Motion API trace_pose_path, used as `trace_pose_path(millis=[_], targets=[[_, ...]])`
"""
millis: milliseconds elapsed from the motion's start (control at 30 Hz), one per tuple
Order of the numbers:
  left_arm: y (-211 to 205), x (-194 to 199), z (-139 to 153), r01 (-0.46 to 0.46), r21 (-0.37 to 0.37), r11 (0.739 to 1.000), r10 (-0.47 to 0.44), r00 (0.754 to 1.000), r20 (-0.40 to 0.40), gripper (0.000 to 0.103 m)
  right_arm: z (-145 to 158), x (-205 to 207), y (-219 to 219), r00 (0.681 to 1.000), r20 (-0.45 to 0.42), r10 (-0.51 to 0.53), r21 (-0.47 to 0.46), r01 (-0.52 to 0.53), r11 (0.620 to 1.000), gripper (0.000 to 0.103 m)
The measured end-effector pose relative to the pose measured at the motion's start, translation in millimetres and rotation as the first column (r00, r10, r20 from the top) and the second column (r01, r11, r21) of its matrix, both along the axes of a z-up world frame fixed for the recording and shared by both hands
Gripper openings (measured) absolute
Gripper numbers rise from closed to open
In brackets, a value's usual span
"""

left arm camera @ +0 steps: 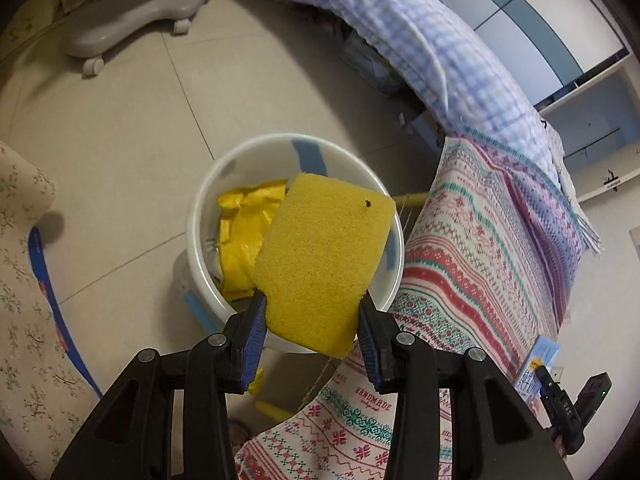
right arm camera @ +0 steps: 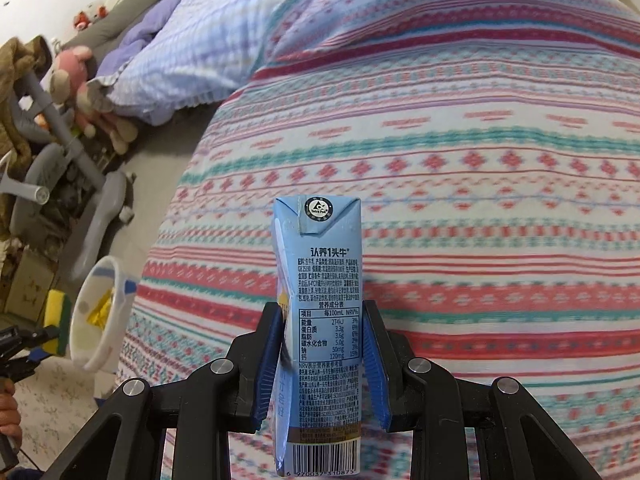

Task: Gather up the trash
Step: 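Carry the yellow sponge and milk carton toward the wastebasket, then open left gripper to drop sponge while right gripper drops milk carton into wastebasket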

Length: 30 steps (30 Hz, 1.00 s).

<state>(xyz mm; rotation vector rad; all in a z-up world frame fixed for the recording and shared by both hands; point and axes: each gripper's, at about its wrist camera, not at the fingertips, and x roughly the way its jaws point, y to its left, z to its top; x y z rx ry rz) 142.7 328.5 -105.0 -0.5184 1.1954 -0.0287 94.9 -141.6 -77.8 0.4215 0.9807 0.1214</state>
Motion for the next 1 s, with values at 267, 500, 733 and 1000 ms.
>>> trace_pose_path(millis=[267,500,733,1000], targets=[[-1,22,-23,-0.020,0.024,1.000,0.020,0.999,-0.029,0.053,3,2,45,0.996,0.033,0.080,0.019,-0.081,0.997,0.035],[13,22,-26,-0.077,0.076,0.994,0.078,0.997,-0.014,0.057,5,8,94,0.986,0.050,0.156,0.019,-0.157,0.987,0.035],[15,20,-22,-0.072,0.065,0.995,0.069,0.996,0.047,0.059,6,32,153,0.976,0.093,0.196,0.096,-0.205,0.974,0.035],[24,26,-25,-0.116,0.007,0.993,0.115,0.992,0.057,0.089,12,55,216,0.963,0.145,0.229,0.193,-0.254,0.948,0.035]])
